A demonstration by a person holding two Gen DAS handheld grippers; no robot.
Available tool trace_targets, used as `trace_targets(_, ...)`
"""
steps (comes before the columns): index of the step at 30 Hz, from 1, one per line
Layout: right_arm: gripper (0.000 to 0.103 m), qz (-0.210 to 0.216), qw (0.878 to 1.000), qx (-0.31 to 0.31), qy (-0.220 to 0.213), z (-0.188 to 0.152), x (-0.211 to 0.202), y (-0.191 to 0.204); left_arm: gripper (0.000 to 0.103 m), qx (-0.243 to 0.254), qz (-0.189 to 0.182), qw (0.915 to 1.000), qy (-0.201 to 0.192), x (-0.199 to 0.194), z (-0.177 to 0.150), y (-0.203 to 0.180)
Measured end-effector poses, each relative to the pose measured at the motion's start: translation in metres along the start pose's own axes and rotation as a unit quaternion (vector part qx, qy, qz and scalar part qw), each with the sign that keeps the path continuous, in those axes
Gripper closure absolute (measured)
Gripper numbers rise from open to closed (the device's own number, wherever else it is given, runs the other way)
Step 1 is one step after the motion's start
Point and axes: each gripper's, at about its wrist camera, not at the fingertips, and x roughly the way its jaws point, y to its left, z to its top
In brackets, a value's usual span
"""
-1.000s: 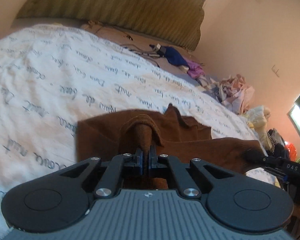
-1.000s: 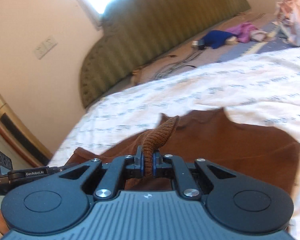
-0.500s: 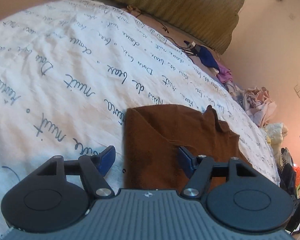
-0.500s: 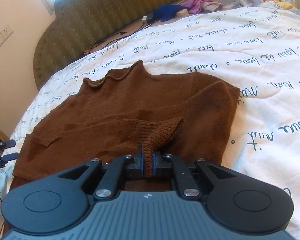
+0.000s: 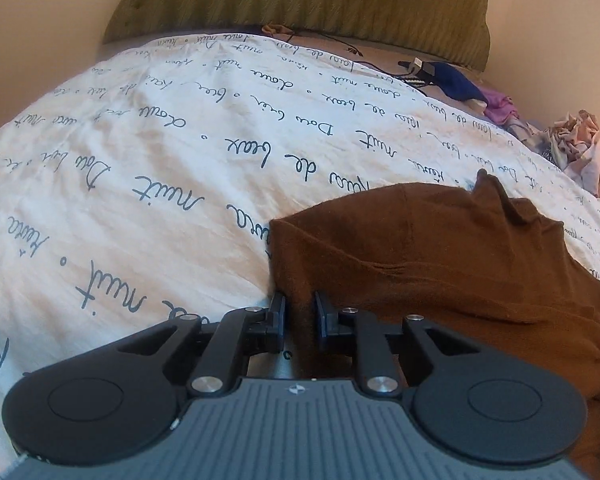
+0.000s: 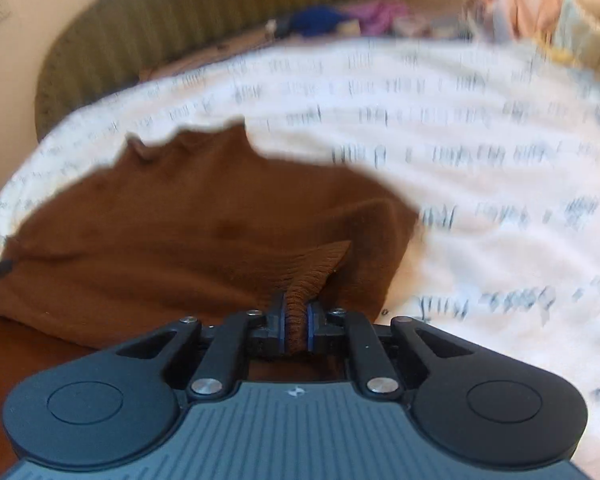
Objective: Fold small clothes
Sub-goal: 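Release the sweater with both grippers and lift them away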
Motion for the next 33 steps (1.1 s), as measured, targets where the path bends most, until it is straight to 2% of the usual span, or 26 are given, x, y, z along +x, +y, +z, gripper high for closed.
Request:
trace_targets(1,0.091,-0.001,1.0,0.005,0.004,0.002,-0.004,0.001,0.071,0.005,0.009,0.9999,0.0,-0.002,0.002,-0.001)
trace_targets(2,0.08,-0.002,1.0,0.006,0.007,0.002,-0.011,0.004,0.063,0.004,0.025,0.9997,-0.003,-0.007,0.003,0.001)
trace_targets(3,0.072,-0.008,1.0,-0.001,0.004,0.003,-0.02,0.007,0.061,-0.003,0.037,0.9993,-0.008,-0.014,0.005,0.004)
trace_targets(5,0.047,-0.029,0.999,-0.016,-0.042,0.003,-0.047,0.013,0.062,-0.017,0.028,0.9991,-0.029,-0.034,0.008,0.012)
trace_targets(6,0.044,-0.024,0.997,-0.019,-0.065,0.003,-0.057,0.015,0.061,-0.022,0.015,0.9987,-0.043,-0.045,0.009,0.012)
trace_targets(9,0.044,0.034,0.994,-0.002,-0.101,0.006,-0.067,0.024,0.045,-0.024,-0.039,0.9966,-0.068,-0.064,0.008,-0.006)
trace_targets(11,0.045,0.03,0.995,-0.036,-0.085,0.008,-0.049,0.049,0.032,-0.006,-0.083,0.9934,-0.08,-0.068,0.003,-0.03)
trace_targets(13,0.045,0.013,0.994,-0.083,-0.077,0.003,-0.025,0.076,0.029,0.024,-0.109,0.9912,-0.07,-0.057,-0.006,-0.059)
trace_targets(14,0.048,-0.008,0.991,-0.113,-0.065,-0.002,-0.011,0.09,0.029,0.044,-0.092,0.9927,-0.064,-0.049,-0.012,-0.071)
trace_targets(16,0.048,-0.076,0.982,-0.165,-0.04,-0.013,0.016,0.104,0.029,0.083,-0.039,0.995,-0.039,-0.023,-0.027,-0.085)
trace_targets(17,0.047,-0.083,0.982,-0.163,-0.045,-0.017,0.021,0.099,0.028,0.089,-0.016,0.9956,-0.022,-0.009,-0.034,-0.082)
trace_targets(18,0.044,-0.073,0.986,-0.141,-0.052,-0.017,0.021,0.087,0.026,0.103,-0.013,0.9935,-0.047,-0.006,-0.043,-0.075)
trace_targets(20,0.04,-0.069,0.991,-0.105,-0.051,-0.013,0.016,0.064,0.026,0.123,-0.001,0.9907,-0.057,-0.008,-0.05,-0.068)
trace_targets(24,0.04,-0.085,0.992,-0.082,-0.046,-0.009,-0.002,0.046,0.024,0.064,0.016,0.9971,-0.037,-0.018,-0.038,-0.039)
trace_targets(25,0.04,-0.088,0.992,-0.078,-0.05,-0.01,-0.01,0.047,0.028,0.049,0.026,0.9978,-0.035,-0.025,-0.037,-0.034)
trace_targets(26,0.039,-0.081,0.992,-0.078,-0.058,-0.013,-0.018,0.049,0.028,0.032,0.016,0.9984,-0.043,-0.035,-0.036,-0.028)
trace_targets(28,0.039,-0.045,0.994,-0.075,-0.067,-0.021,-0.025,0.057,0.026,0.018,-0.03,0.9973,-0.064,-0.056,-0.041,-0.029)
trace_targets(31,0.039,-0.028,0.993,-0.095,-0.063,-0.032,-0.022,0.075,0.016,0.039,-0.077,0.9933,-0.077,-0.069,-0.055,-0.051)
trace_targets(32,0.039,-0.035,0.993,-0.102,-0.055,-0.037,-0.016,0.079,0.015,0.053,-0.078,0.9928,-0.073,-0.065,-0.06,-0.059)
trace_targets(33,0.04,-0.044,0.993,-0.105,-0.044,-0.04,-0.009,0.079,0.015,0.07,-0.065,0.9934,-0.065,-0.056,-0.066,-0.068)
